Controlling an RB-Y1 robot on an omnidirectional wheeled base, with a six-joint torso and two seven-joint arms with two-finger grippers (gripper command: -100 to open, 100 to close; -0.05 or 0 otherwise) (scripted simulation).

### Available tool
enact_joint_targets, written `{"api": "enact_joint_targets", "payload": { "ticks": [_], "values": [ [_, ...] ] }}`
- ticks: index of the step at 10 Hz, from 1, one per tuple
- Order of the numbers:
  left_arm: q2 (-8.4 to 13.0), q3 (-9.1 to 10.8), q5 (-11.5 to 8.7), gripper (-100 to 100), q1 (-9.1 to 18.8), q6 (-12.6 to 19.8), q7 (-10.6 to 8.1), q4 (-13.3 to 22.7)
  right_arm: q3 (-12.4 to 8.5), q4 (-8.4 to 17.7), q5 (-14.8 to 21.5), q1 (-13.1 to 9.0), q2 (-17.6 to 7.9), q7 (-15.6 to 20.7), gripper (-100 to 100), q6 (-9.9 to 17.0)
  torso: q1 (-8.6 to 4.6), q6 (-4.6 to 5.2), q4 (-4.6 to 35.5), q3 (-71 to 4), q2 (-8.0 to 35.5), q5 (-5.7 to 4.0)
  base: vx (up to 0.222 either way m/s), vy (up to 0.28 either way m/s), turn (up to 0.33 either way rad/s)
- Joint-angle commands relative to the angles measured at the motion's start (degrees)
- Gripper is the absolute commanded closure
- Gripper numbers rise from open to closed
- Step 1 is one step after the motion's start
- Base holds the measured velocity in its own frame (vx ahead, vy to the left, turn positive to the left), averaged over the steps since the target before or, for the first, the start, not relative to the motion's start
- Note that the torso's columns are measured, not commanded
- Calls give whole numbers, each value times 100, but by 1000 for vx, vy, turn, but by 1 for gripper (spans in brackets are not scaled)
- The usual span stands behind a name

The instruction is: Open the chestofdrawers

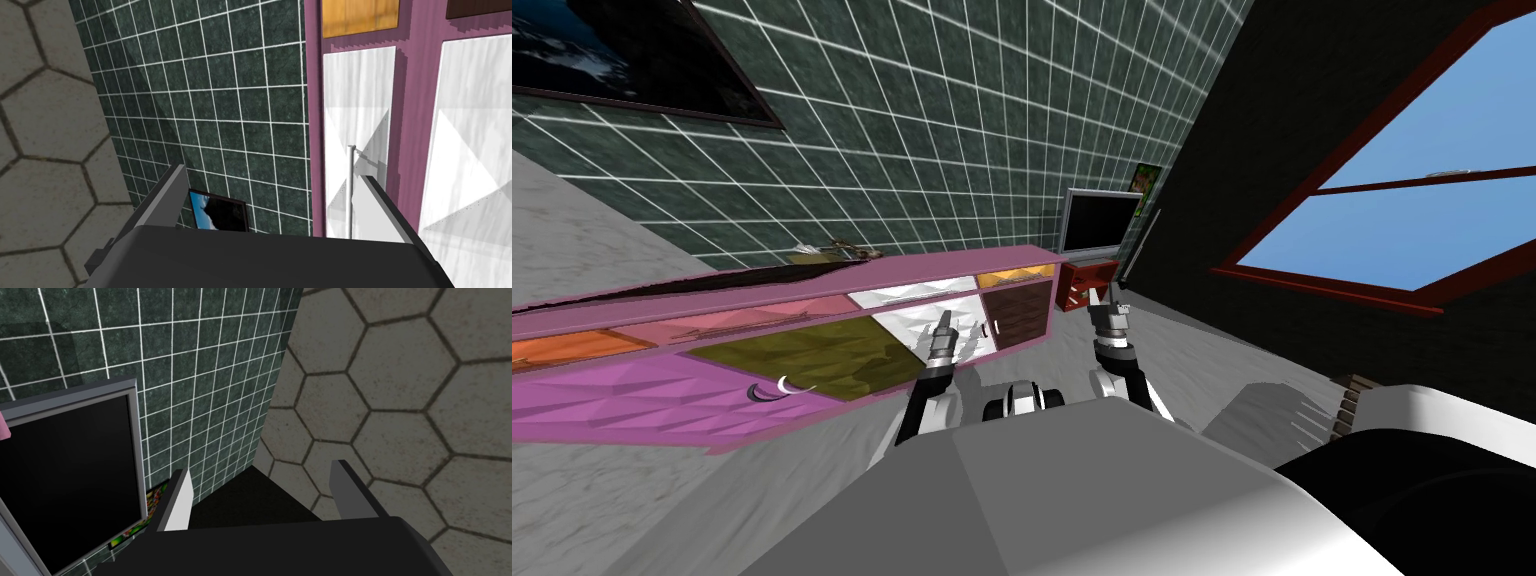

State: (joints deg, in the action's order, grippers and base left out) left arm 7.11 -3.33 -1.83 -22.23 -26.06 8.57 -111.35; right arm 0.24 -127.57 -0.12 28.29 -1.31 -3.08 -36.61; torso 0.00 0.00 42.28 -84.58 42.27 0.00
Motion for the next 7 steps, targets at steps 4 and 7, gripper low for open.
{"api": "enact_joint_targets", "payload": {
  "ticks": [4,7],
  "values": [
    [71,10,87,-100,245,-176,57,831,0,0,0,0,0,0,0,0,-1,0,0,1,1,0,53,-10,-11],
    [98,1,170,-100,421,-315,113,1321,0,0,0,0,0,0,0,0,-1,-1,0,1,3,-1,54,-12,-13]
  ]
}}
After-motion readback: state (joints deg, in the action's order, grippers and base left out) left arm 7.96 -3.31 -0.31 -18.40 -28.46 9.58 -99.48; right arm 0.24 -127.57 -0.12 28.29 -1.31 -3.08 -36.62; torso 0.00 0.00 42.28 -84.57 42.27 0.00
